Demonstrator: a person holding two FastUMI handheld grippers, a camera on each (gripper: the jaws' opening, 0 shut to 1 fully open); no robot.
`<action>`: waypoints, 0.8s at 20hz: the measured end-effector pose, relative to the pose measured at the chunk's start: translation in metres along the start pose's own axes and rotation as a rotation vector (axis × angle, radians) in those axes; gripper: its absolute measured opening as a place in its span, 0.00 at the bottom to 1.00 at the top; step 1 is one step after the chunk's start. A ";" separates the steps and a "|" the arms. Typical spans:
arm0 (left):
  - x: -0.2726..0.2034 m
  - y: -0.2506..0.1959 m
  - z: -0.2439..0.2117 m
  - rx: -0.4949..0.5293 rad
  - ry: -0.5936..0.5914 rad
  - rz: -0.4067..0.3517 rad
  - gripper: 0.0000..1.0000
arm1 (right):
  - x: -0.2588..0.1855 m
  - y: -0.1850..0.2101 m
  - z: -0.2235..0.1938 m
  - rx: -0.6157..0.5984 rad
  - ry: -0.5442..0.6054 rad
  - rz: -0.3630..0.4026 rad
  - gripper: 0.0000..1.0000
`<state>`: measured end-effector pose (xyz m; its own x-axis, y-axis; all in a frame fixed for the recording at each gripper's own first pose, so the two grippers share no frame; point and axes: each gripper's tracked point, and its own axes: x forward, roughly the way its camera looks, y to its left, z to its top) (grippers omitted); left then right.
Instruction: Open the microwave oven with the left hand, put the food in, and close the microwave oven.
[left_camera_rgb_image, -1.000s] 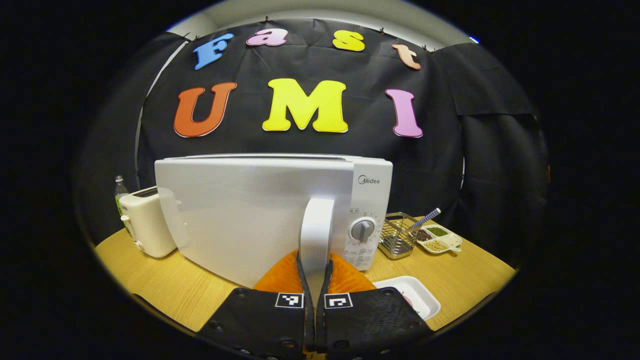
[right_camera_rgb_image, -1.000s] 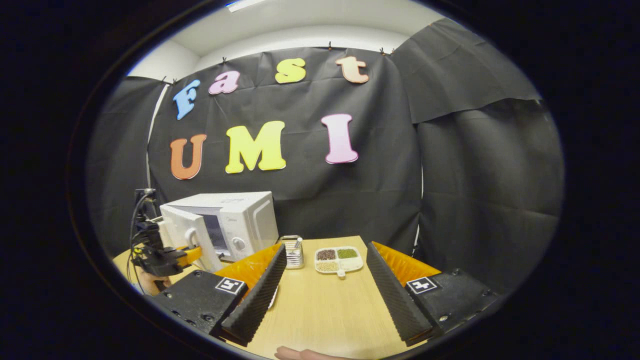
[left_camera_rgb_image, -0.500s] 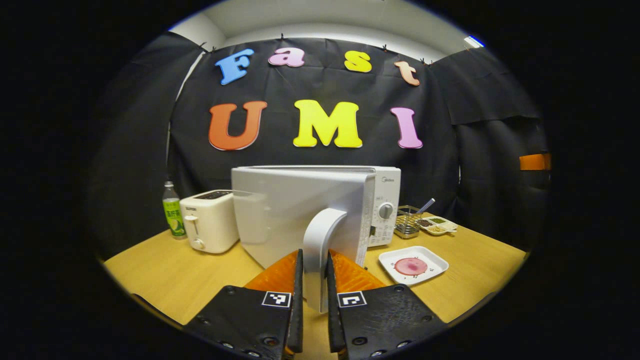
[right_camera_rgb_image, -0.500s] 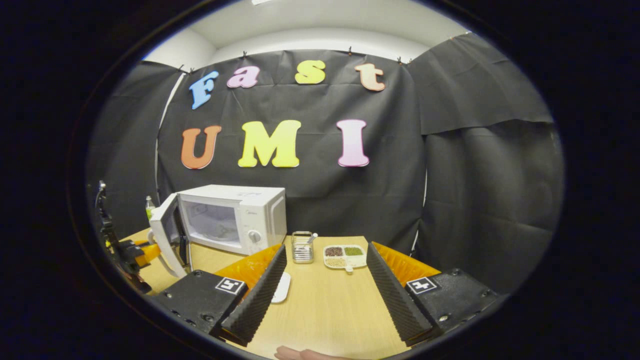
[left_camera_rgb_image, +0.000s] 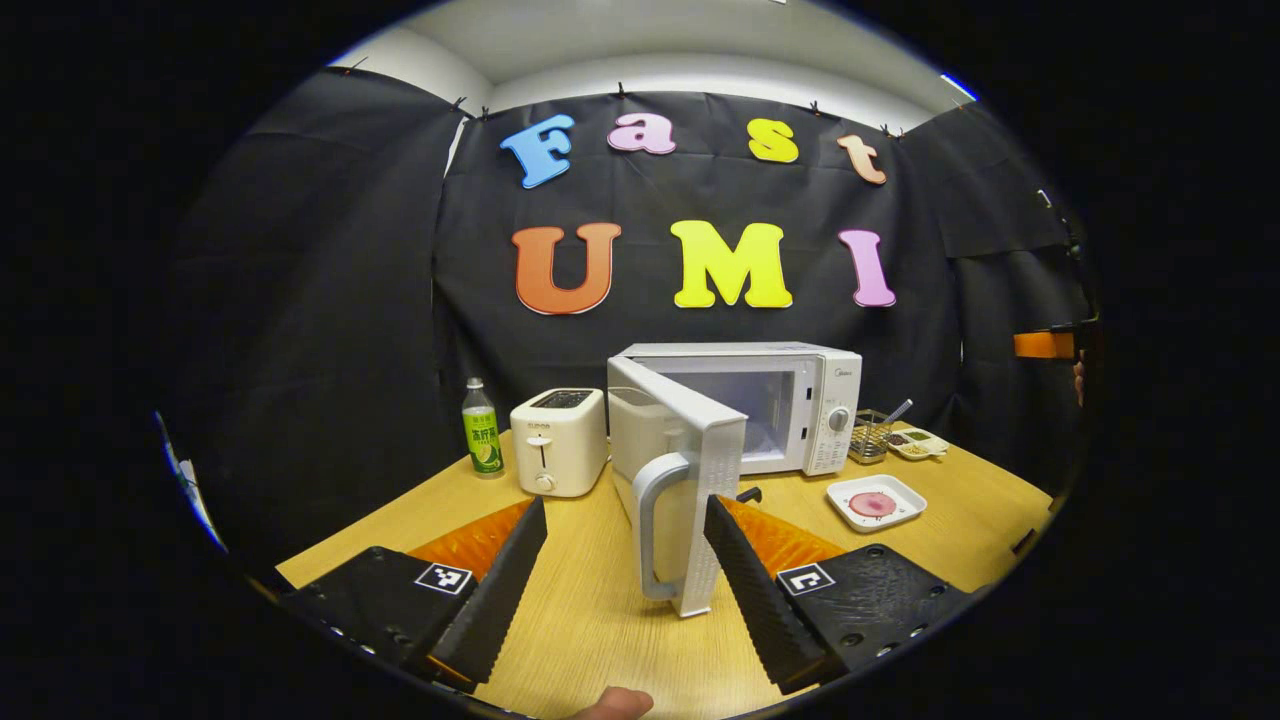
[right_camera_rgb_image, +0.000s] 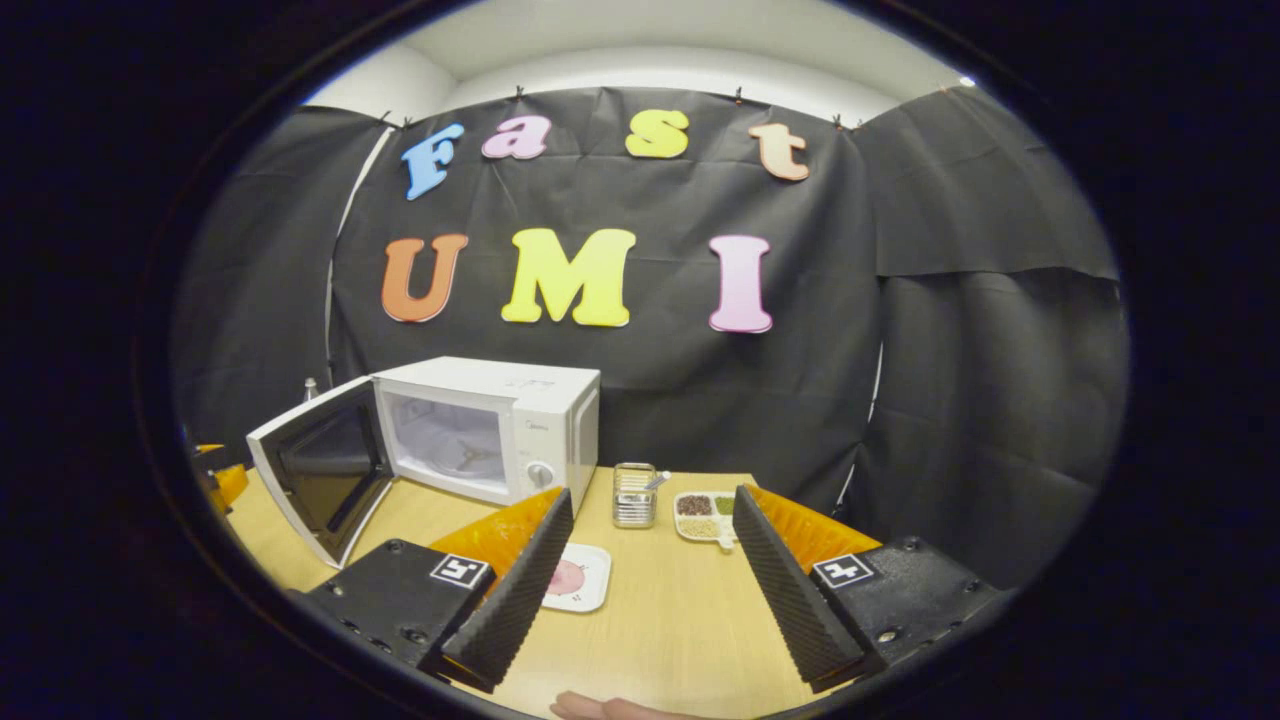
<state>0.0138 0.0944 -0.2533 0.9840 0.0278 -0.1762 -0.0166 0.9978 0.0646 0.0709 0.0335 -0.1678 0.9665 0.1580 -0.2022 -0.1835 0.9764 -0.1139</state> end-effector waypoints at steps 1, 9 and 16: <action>-0.005 0.004 0.006 0.009 0.003 0.013 0.95 | 0.007 0.003 -0.001 -0.005 0.018 0.005 0.95; -0.015 0.007 0.075 0.033 -0.082 0.078 0.95 | 0.088 0.018 -0.059 -0.080 0.331 0.064 1.00; -0.011 -0.021 0.125 0.022 -0.185 0.051 0.95 | 0.149 0.041 -0.172 0.012 0.838 0.188 0.96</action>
<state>0.0253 0.0653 -0.1303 0.9979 0.0642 0.0113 -0.0649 0.9938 0.0907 0.1769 0.0720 -0.3696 0.4682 0.1608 -0.8689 -0.3206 0.9472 0.0026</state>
